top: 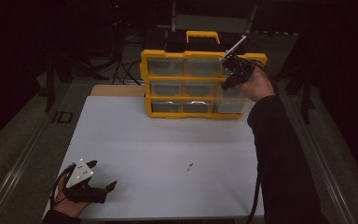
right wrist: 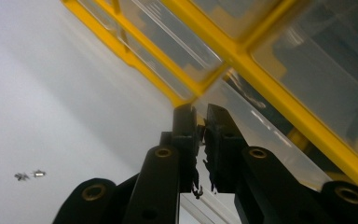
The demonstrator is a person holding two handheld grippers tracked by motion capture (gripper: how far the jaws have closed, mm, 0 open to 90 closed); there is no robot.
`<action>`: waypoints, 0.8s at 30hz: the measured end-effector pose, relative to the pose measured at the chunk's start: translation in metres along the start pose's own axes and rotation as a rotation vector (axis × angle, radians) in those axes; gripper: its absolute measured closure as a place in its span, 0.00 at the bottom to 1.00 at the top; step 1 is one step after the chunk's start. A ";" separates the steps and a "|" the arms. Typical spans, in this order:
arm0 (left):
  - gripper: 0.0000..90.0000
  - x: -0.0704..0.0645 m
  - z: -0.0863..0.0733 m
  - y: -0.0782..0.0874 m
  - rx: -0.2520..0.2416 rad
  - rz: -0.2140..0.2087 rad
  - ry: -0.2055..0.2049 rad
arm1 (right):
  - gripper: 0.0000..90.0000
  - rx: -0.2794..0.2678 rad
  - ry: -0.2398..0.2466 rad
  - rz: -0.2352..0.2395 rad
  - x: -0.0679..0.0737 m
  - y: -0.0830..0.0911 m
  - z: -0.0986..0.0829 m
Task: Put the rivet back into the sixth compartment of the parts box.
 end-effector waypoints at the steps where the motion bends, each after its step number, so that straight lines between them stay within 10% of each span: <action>1: 0.00 0.000 0.000 0.000 0.000 0.000 0.000 | 0.92 0.002 -0.002 -0.003 -0.001 0.000 -0.001; 9: 0.00 0.000 0.000 0.000 0.005 -0.005 -0.003 | 0.89 0.020 -0.005 -0.026 -0.004 0.000 -0.006; 15: 0.00 0.000 0.000 -0.001 0.004 -0.004 0.000 | 0.21 0.019 -0.015 -0.059 -0.003 -0.007 -0.009; 24: 0.00 0.000 0.000 -0.001 0.003 -0.003 -0.001 | 0.15 -0.024 0.039 -0.066 0.012 -0.010 -0.006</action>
Point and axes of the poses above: each handheld gripper's, and its own axes: y roughly backward along the jaws, z roughly out of its top, x roughly to its left, the point moved 1 cm from there along -y, roughly forward along the jaws, and after that the axes turned 12 degrees about x, right-handed, at the moved point
